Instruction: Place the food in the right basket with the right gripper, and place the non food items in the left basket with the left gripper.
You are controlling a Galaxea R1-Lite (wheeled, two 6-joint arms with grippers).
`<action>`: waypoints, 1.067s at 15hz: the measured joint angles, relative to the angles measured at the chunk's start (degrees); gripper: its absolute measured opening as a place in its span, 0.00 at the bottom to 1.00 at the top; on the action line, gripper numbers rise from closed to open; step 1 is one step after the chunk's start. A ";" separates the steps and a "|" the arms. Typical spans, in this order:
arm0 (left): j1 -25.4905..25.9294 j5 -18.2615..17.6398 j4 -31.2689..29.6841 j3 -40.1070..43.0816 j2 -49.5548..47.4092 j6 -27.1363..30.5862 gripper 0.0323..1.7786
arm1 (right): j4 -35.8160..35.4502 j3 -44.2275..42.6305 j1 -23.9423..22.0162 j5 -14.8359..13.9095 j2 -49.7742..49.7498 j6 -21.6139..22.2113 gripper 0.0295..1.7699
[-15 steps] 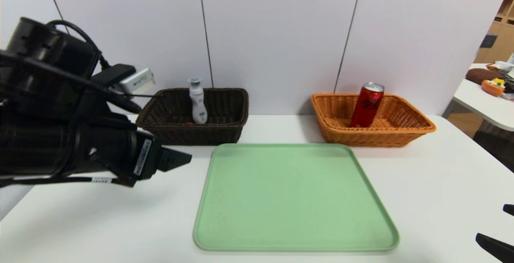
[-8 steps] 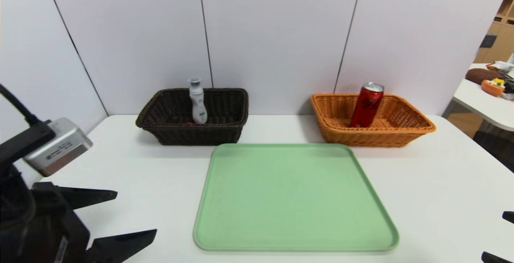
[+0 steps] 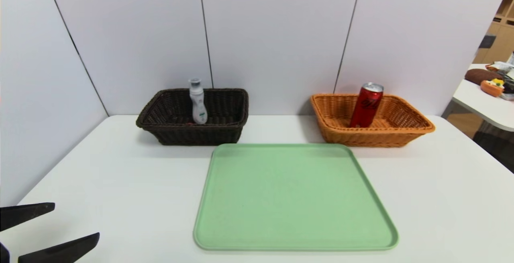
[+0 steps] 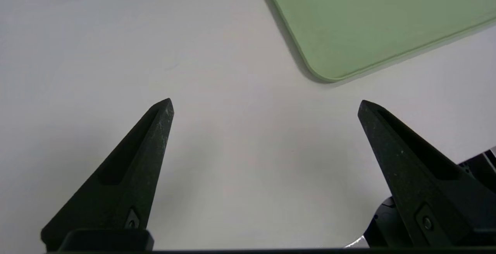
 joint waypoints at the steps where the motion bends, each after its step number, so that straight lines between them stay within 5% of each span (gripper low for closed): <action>1: 1.57 -0.02 0.02 0.57 -0.99 0.09 0.95 | 1.80 -0.83 -0.43 -0.44 -0.96 0.09 0.96; 7: 12.24 -1.38 0.00 7.47 -10.78 5.66 0.95 | 3.29 -1.90 -8.48 0.16 -5.42 -0.20 0.96; 16: 15.21 -4.18 -0.02 12.41 -18.76 5.75 0.95 | 9.61 -1.33 -4.29 0.33 -10.96 -0.18 0.96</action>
